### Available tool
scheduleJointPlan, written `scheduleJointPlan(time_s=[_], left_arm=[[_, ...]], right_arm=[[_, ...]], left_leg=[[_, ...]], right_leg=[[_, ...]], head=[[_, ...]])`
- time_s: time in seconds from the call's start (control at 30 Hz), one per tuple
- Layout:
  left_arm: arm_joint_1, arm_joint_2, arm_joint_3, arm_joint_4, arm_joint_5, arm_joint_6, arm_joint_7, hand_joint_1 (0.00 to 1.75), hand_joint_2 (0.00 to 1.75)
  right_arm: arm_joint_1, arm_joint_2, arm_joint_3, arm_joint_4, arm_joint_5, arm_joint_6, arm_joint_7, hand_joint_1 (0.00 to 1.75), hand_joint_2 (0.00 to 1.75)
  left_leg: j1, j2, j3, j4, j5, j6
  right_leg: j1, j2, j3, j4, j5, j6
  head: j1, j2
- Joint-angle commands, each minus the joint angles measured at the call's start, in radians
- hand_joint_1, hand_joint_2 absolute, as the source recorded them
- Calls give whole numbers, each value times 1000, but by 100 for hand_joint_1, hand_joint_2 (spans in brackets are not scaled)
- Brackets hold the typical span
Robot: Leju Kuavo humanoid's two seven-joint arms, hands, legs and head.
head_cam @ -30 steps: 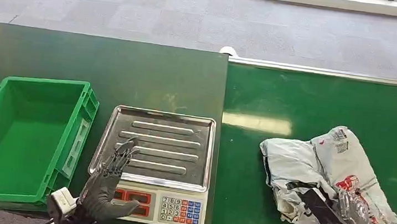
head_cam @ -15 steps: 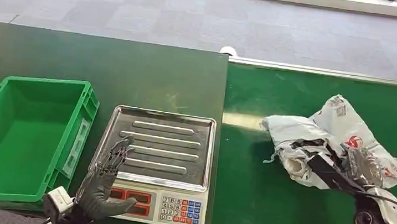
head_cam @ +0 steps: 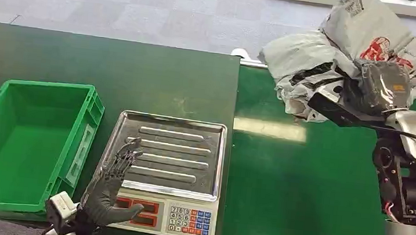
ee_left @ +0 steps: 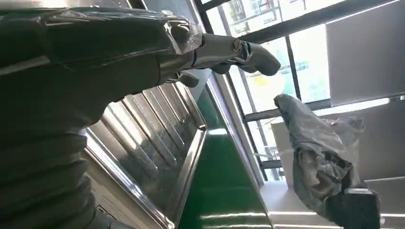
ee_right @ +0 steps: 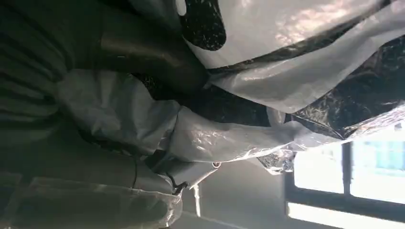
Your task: Moved the parcel from conveyor to table for the left to box.
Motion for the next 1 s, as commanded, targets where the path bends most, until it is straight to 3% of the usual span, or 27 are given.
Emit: scheduleJointPlan(time_s=[0.03,0.23,0.37,0.5,0.63,0.77,1.0], left_arm=[[-67,19,-30,90,23,-11,1,0,175],[-67,21,-32,89,24,-9,1,0,175],[-74,23,-35,92,25,-11,1,0,175],[-78,22,-30,86,28,-10,1,0,175],[-94,12,-15,111,20,-9,1,0,175],[-65,1,1,80,17,-7,1,0,175],[-99,-2,11,118,15,-6,1,0,175]], right_arm=[[-91,119,306,-96,-90,39,-67,173,175],[-97,99,339,-94,-115,15,-45,173,175],[-95,108,368,-96,-149,25,-93,175,175],[-85,182,532,-80,-161,40,-149,175,175],[-115,304,645,97,-245,62,-151,175,175],[-129,356,713,247,-315,33,-219,173,175],[-136,411,763,373,-383,91,-245,175,175]], left_leg=[[-1,6,0,-1,1,0],[-1,1,-2,0,1,1],[0,1,-3,-1,2,2],[0,4,-2,-2,3,1],[0,7,2,-2,1,0],[2,6,2,-3,2,0],[2,4,-3,-2,4,1]], right_leg=[[-1,5,-3,1,2,-2],[0,0,-3,1,1,-2],[0,0,-4,0,2,-3],[0,2,-5,0,3,-4],[1,6,-2,0,2,-3],[3,6,-3,-1,3,-3],[3,2,-4,-1,3,-4]], head=[[0,0],[0,0],[0,0],[0,0],[0,0],[0,0],[0,0]])
